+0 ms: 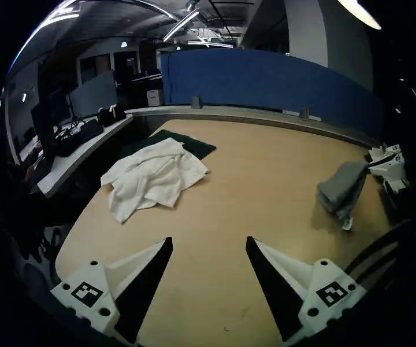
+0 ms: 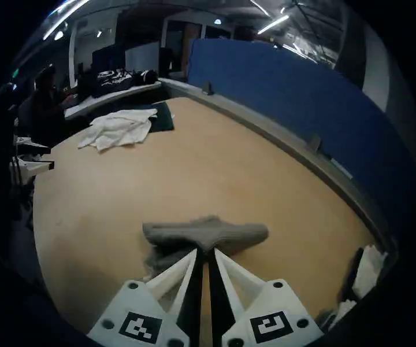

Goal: Fold towel

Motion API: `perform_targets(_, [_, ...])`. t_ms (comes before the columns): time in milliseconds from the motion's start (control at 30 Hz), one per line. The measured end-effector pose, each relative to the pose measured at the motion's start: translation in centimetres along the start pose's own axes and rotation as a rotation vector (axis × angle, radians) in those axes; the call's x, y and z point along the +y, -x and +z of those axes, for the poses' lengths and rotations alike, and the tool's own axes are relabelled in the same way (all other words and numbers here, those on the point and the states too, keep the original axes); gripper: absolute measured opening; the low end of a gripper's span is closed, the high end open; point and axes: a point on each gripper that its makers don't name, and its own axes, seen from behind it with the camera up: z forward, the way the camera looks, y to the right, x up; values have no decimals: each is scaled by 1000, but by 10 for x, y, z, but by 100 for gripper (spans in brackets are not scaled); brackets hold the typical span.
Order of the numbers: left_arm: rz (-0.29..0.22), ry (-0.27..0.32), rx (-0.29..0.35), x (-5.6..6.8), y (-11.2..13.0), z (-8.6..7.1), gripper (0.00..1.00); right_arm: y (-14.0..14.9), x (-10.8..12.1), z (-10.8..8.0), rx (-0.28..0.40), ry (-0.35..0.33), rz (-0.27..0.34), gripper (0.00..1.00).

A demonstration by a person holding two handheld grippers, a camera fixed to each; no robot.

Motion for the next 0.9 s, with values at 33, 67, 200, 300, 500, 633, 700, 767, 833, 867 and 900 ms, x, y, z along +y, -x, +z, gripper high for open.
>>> perform_targets(33, [-1, 1, 4, 0, -2, -1, 94, -6, 1, -4, 10, 3, -4, 6])
perform_targets(67, [-2, 2, 7, 0, -3, -2, 94, -12, 3, -7, 20, 6, -9, 6])
perform_targets(200, [-7, 7, 20, 2, -9, -6, 94, -30, 7, -19, 49, 16, -19, 6])
perform_targets(300, [-6, 12, 28, 4, -11, -7, 94, -36, 7, -25, 63, 22, -20, 6])
perform_targets(500, [-2, 16, 36, 6, -13, -10, 94, -39, 8, -32, 70, 26, -13, 6])
perform_targets(633, [-2, 19, 38, 6, -15, -11, 94, -39, 11, -35, 75, 30, 0, 6])
perform_targets(700, [0, 21, 39, 7, -15, -12, 94, -39, 13, -38, 78, 33, 6, 6])
perform_targets(767, [3, 24, 40, 8, -16, -12, 94, -40, 17, -41, 80, 39, 10, 6])
perform_targets(833, [7, 26, 40, 9, -16, -12, 94, -39, 21, -44, 82, 45, 15, 6])
perform_targets(867, [9, 27, 41, 10, -16, -12, 94, -39, 23, -46, 82, 49, 18, 6])
perform_targets(900, [11, 29, 41, 11, -17, -13, 94, -39, 26, -48, 83, 53, 21, 6])
